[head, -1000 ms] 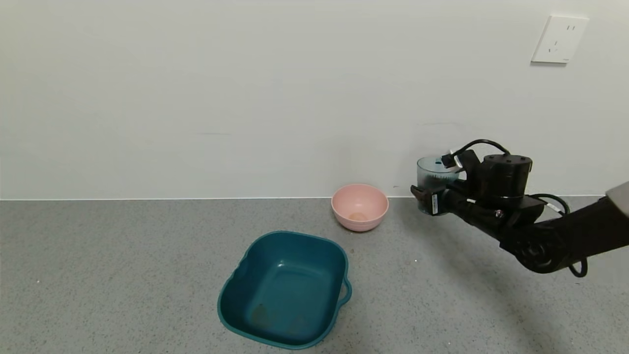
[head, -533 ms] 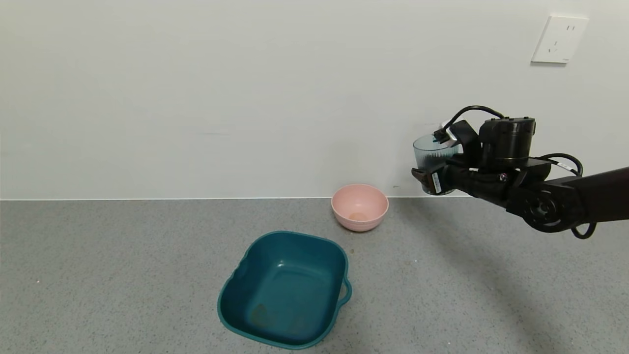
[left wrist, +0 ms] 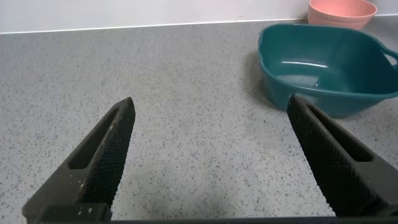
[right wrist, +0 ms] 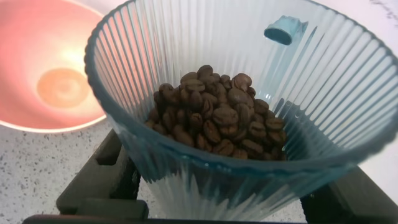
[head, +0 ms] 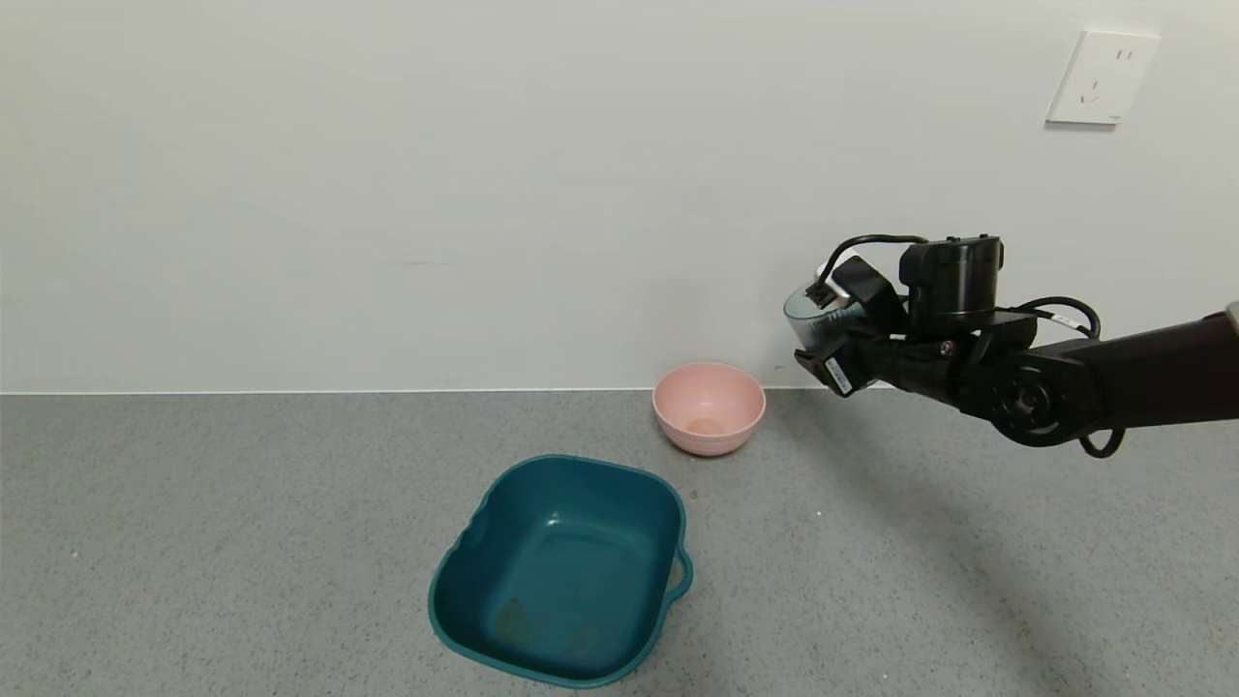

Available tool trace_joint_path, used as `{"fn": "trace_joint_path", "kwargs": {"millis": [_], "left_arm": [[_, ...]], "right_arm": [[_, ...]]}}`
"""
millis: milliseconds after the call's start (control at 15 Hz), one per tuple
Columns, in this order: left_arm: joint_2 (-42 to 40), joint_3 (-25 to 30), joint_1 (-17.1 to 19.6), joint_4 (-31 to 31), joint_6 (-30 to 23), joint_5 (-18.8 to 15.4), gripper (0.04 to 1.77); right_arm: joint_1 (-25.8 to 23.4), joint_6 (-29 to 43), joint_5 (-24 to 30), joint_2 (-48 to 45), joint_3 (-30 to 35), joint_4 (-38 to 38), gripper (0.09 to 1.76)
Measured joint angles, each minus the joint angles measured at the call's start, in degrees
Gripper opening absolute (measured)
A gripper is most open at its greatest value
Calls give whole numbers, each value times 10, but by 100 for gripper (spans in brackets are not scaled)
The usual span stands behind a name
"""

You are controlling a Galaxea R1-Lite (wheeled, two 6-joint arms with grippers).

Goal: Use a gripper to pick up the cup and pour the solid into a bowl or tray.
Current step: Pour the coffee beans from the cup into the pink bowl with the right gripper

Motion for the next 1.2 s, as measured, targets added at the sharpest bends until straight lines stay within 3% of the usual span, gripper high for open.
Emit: {"fn": "trace_joint_path", "kwargs": {"millis": [533, 1200], "left_arm": [[0, 0, 0, 0, 0, 0, 176], [0, 0, 0, 0, 0, 0, 176]], "right_arm": [[29, -110, -43, 39, -38, 4, 139], [54, -216, -155, 99, -89, 4, 139]]}}
